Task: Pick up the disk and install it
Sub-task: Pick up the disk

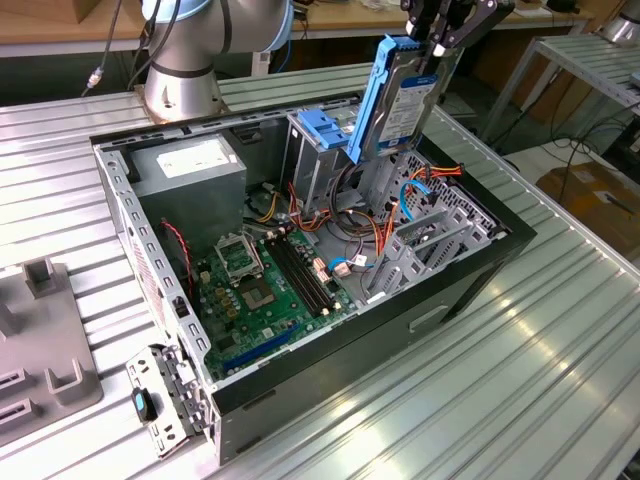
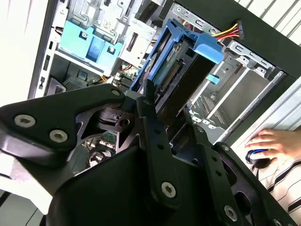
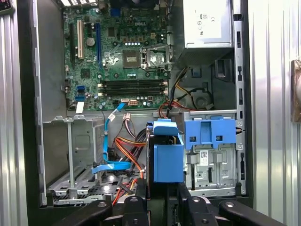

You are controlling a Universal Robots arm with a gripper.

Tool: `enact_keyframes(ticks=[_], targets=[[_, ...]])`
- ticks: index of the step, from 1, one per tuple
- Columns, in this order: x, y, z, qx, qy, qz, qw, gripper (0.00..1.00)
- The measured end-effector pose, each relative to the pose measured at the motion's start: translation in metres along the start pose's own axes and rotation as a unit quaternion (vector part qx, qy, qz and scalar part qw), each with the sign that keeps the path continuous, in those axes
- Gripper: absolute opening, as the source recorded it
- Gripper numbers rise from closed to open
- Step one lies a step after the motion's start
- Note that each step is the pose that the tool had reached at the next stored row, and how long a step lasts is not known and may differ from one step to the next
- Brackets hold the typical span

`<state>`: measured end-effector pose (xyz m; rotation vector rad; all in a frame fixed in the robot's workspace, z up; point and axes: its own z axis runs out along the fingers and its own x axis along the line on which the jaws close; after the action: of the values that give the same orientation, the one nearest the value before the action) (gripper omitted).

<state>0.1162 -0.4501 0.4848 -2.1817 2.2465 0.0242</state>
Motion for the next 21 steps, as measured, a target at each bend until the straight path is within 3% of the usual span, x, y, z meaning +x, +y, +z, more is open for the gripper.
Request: enact_keyframes(ticks=[14, 21], targets=[[0.0006, -0.0005, -0.0001, 0.0, 0.0001, 0.0, 1.0, 0.35], [0.0163, -0.0019, -0.0003, 0.0, 0.0, 0.0, 1.0, 0.35]])
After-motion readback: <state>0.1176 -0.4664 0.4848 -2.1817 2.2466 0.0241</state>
